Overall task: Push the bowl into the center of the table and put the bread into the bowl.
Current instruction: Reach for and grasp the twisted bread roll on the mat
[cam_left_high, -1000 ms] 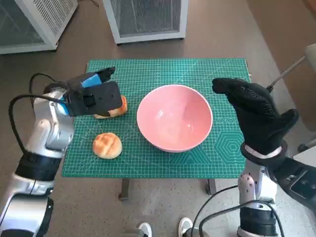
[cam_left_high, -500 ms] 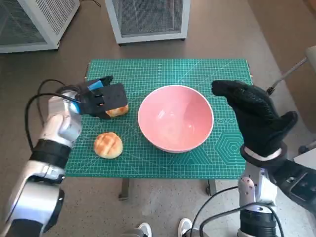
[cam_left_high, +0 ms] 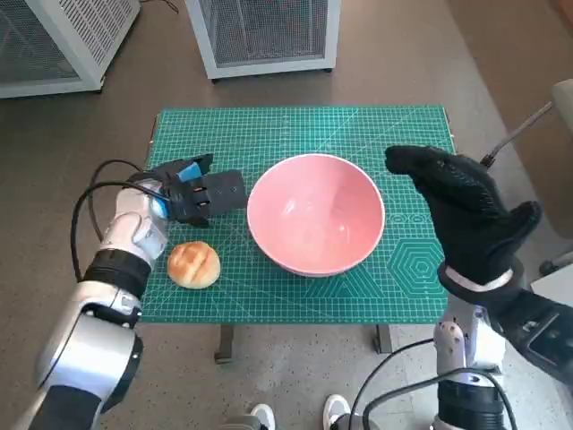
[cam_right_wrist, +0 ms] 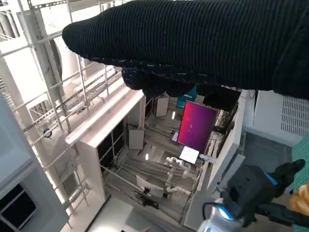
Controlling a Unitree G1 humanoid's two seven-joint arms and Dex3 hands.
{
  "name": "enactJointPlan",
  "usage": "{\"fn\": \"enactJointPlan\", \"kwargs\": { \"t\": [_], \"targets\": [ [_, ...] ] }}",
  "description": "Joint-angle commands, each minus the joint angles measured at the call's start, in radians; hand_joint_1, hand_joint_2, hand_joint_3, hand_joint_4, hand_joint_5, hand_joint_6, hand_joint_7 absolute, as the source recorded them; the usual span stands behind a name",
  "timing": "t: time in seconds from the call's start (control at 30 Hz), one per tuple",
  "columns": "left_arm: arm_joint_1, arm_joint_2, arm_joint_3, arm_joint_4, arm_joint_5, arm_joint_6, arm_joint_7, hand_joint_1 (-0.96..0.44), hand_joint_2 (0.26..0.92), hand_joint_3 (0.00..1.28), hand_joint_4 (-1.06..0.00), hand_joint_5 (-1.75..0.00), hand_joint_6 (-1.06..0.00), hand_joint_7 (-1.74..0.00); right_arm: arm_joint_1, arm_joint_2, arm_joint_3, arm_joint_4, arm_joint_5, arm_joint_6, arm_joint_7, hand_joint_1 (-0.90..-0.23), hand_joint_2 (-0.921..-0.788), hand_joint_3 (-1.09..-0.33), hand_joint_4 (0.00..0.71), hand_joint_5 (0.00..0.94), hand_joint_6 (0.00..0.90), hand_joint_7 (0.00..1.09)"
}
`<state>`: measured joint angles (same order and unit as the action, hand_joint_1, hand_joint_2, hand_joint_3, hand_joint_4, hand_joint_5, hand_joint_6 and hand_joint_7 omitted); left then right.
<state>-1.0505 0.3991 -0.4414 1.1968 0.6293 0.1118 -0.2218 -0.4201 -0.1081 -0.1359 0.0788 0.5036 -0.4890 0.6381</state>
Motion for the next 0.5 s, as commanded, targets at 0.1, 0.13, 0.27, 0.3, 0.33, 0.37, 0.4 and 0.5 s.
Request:
{"fn": "enactJointPlan", "kwargs": {
  "t": [0.1, 0.13, 0.27, 0.3, 0.33, 0.37, 0.4, 0.5],
  "targets": [
    [-0.017, -0.014, -0.010, 0.058, 0.007, -0.035, 0.075, -0.30, 0.756, 0.02, -0.05, -0.02, -0.15, -0.05, 0.024, -0.002, 0.005, 0.000, -0.013, 0.010, -0.005, -0.406, -0.921, -0.442, 0.384, 0.000, 0.115, 0.70],
    [-0.016, -0.017, -0.013, 0.064, 0.008, -0.038, 0.086, -0.29, 0.759, 0.02, -0.06, -0.02, -0.16, -0.05, 0.024, -0.003, 0.004, 0.001, -0.012, 0.008, -0.004, -0.406, -0.921, -0.442, 0.384, 0.000, 0.114, 0.70],
    [-0.010, -0.027, -0.027, 0.084, 0.017, -0.046, 0.121, -0.26, 0.766, 0.02, -0.09, -0.02, -0.19, -0.05, 0.024, -0.005, 0.002, 0.003, -0.012, 0.003, -0.001, -0.409, -0.921, -0.443, 0.384, 0.000, 0.112, 0.71],
    [-0.008, -0.030, -0.033, 0.089, 0.021, -0.048, 0.133, -0.26, 0.767, 0.02, -0.10, -0.02, -0.20, -0.05, 0.024, -0.005, 0.002, 0.003, -0.011, 0.002, 0.000, -0.409, -0.921, -0.442, 0.384, 0.000, 0.112, 0.71],
    [-0.007, -0.033, -0.037, 0.094, 0.024, -0.050, 0.141, -0.25, 0.769, 0.01, -0.12, -0.02, -0.22, -0.05, 0.024, -0.005, 0.002, 0.003, -0.010, 0.001, 0.001, -0.410, -0.921, -0.442, 0.384, 0.000, 0.111, 0.71],
    [-0.006, -0.035, -0.042, 0.097, 0.028, -0.051, 0.152, -0.24, 0.771, 0.01, -0.14, -0.02, -0.23, -0.05, 0.025, -0.005, 0.002, 0.002, -0.010, 0.000, 0.001, -0.411, -0.921, -0.442, 0.384, 0.000, 0.111, 0.71],
    [-0.006, -0.036, -0.046, 0.099, 0.030, -0.052, 0.160, -0.24, 0.774, 0.01, -0.15, -0.02, -0.24, -0.05, 0.026, -0.005, 0.003, 0.001, -0.010, 0.000, 0.001, -0.412, -0.921, -0.442, 0.385, 0.000, 0.111, 0.71],
    [-0.005, -0.040, -0.052, 0.106, 0.035, -0.059, 0.190, -0.22, 0.793, 0.02, -0.20, -0.02, -0.29, -0.05, 0.026, -0.006, 0.002, 0.002, -0.011, -0.004, 0.002, -0.415, -0.921, -0.442, 0.385, 0.001, 0.110, 0.71]
  ]
}}
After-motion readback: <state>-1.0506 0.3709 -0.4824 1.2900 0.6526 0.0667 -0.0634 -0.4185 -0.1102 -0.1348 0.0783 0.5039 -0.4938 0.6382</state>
